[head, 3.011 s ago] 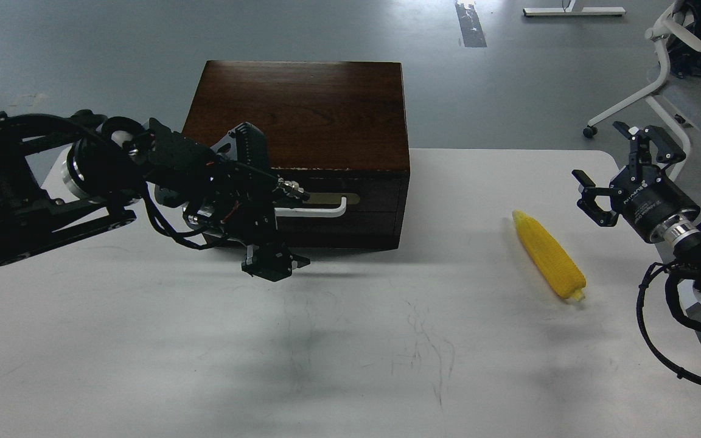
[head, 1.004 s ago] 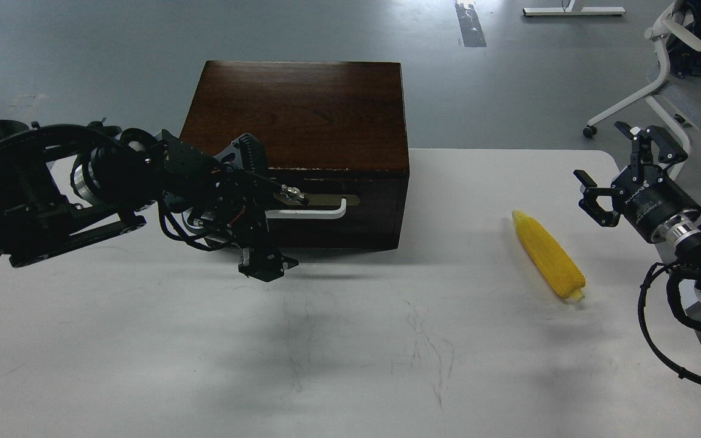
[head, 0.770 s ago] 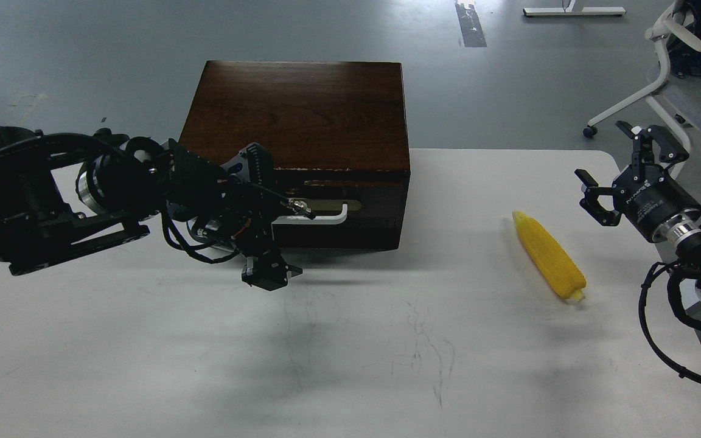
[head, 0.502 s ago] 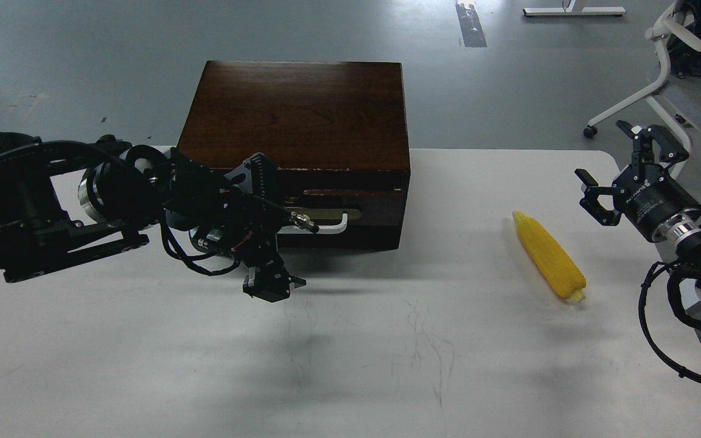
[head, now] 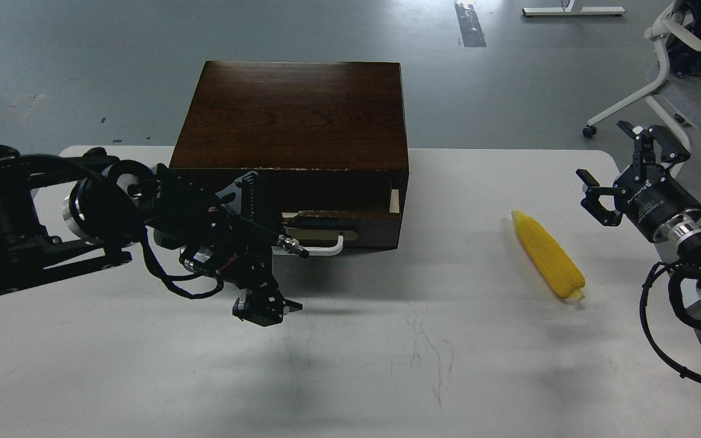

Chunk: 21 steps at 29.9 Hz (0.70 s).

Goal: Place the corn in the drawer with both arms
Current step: 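Pull the drawer out toward the robot with the left gripper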

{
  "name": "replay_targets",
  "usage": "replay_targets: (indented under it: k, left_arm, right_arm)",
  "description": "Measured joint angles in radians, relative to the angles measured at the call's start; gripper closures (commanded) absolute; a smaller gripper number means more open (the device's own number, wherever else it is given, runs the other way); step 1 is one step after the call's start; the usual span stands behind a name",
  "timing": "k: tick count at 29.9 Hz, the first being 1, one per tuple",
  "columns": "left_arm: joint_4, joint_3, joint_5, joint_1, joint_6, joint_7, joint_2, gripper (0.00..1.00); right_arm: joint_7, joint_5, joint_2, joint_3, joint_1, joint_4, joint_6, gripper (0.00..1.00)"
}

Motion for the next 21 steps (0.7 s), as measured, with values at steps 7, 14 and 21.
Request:
replay_targets:
  k: [7,14,21]
  left_arm:
    - [-0.051,0.01,0.0,0.002,0.0,0.0,0.045,0.02]
    - [-0.092,0.012,0.001,0.014,0.0,0.0,0.063,0.02]
    - [-0.127,0.026,0.002,0.021,-0.001,0.001,0.066,0.02]
  right_arm:
    - [0.0,0.0,0.001,0.0,0.0,-0.003,0.0,0.0]
    - [0.0,0.0,0.001,0.0,0.0,-0.003,0.0,0.0]
    - [0.0,0.0,0.0,0.0,-0.001,-0.006,0.0,0.0]
